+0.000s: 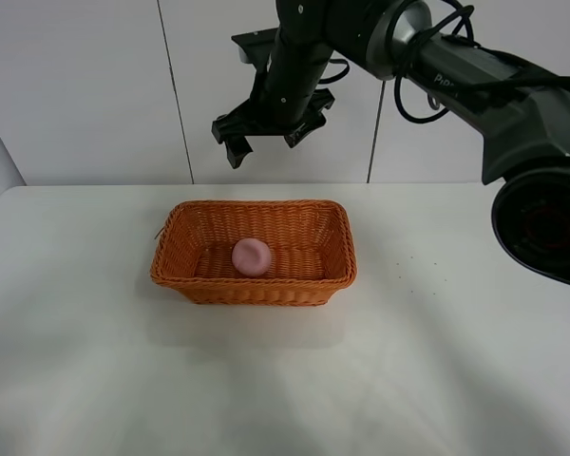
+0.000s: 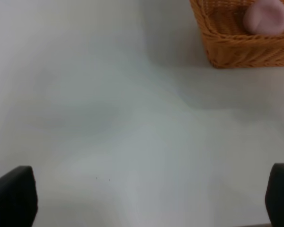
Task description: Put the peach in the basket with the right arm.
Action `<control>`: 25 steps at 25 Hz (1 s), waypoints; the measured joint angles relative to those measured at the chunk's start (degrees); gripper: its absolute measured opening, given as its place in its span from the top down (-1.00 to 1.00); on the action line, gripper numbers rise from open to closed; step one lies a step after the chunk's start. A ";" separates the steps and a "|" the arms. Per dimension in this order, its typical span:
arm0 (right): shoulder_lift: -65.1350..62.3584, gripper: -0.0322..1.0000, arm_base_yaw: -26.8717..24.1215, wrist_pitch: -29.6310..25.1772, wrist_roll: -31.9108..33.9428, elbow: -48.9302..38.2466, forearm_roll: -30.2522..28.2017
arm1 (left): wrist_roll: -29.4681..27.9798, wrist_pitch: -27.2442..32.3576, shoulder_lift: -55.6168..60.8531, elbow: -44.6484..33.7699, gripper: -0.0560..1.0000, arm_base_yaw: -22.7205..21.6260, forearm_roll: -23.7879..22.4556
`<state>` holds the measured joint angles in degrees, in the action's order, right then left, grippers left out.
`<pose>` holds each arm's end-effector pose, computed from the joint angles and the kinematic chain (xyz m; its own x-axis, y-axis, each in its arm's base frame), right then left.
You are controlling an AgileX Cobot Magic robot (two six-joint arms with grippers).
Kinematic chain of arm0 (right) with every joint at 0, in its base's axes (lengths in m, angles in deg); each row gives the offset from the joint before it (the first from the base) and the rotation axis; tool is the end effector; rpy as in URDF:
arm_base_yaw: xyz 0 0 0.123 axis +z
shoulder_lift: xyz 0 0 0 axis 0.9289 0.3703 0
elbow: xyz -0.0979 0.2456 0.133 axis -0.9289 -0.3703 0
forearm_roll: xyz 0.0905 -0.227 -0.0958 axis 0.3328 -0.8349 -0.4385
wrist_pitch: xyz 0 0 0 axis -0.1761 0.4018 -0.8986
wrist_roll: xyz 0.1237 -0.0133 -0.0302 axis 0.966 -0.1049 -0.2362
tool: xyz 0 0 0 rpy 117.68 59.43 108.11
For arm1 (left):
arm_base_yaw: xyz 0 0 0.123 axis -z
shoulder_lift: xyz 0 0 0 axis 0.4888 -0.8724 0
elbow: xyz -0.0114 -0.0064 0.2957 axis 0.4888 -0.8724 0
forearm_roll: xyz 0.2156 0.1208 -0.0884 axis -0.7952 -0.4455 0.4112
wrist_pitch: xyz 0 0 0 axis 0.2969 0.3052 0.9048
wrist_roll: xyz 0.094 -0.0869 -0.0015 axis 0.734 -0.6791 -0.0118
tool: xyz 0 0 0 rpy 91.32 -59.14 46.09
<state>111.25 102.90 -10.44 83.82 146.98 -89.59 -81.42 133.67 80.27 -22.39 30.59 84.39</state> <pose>0.4434 0.3051 0.2753 -0.7009 -0.5070 -0.5016 -0.5786 0.8154 -0.0156 0.0269 -0.0032 0.2649 -0.4469 0.0497 -0.8932 0.0591 0.9979 0.0260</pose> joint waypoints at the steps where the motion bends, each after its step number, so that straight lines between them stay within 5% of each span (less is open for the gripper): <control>1: 0.00 -0.36 -0.93 0.00 0.00 0.00 0.05 | 0.00 0.00 0.00 0.00 -0.98 0.00 0.00; 17: 0.00 -0.36 -29.02 0.00 -0.05 0.00 -0.10 | 0.00 0.00 0.00 0.00 -0.98 0.00 0.00; 25: -0.21 -0.36 -33.39 0.00 0.13 -0.27 0.00 | 0.00 0.00 0.00 0.00 -0.98 0.00 0.00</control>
<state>111.05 69.52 -10.44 83.95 146.70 -89.59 -81.42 133.67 80.27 -22.39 30.59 84.39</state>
